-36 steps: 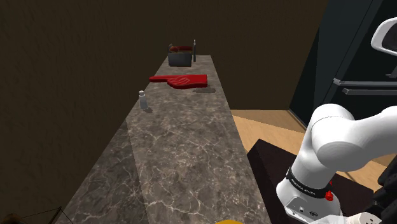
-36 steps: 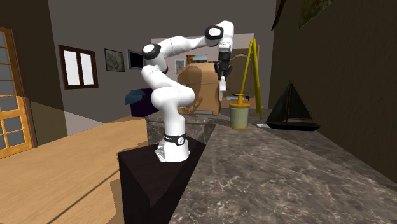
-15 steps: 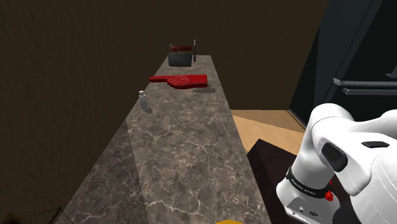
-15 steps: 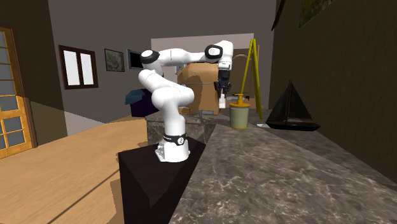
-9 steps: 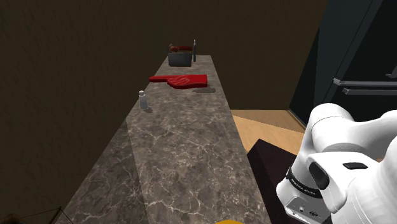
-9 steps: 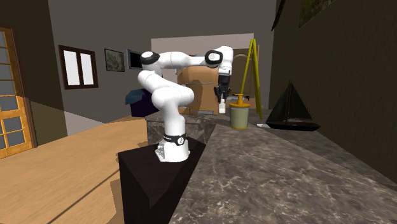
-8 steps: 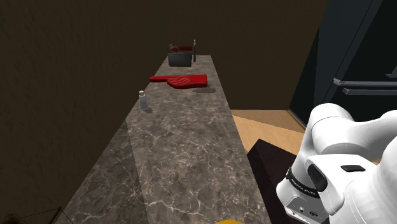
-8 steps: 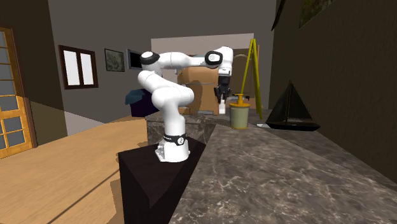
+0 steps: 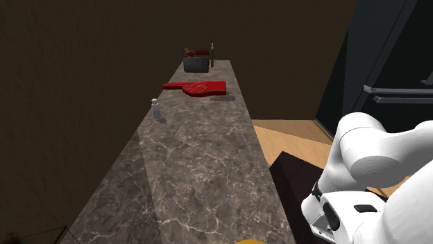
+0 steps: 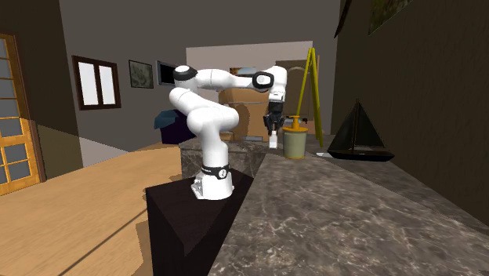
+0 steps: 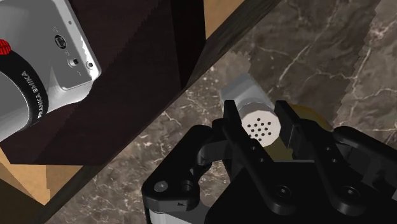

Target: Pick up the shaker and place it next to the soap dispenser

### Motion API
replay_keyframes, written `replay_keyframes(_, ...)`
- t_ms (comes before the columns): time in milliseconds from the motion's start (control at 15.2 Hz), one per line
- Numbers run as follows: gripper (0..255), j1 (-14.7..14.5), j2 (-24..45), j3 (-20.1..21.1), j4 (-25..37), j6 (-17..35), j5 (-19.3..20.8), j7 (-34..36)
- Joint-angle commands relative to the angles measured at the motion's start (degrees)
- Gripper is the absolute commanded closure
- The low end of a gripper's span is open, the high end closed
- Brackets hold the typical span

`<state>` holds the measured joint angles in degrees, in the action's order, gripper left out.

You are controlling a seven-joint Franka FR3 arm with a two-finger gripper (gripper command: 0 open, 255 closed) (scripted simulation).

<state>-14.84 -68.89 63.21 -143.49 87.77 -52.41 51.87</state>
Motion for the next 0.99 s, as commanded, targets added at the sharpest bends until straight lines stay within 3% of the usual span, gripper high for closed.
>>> replay_keyframes(0, 255, -0.1, -0.2, 1.4, -1.0, 1.1, -1.2, -0.1)
replay_keyframes(660, 255, -0.2, -0.3, 3.0, -1.9, 2.3, -2.6, -0.3)
replay_keyframes(726, 0, -0.2, -0.3, 3.0, -1.9, 2.3, -2.6, -0.3)
replay_keyframes(924, 0, -0.2, -0.3, 3.0, -1.9, 2.3, -2.6, -0.3)
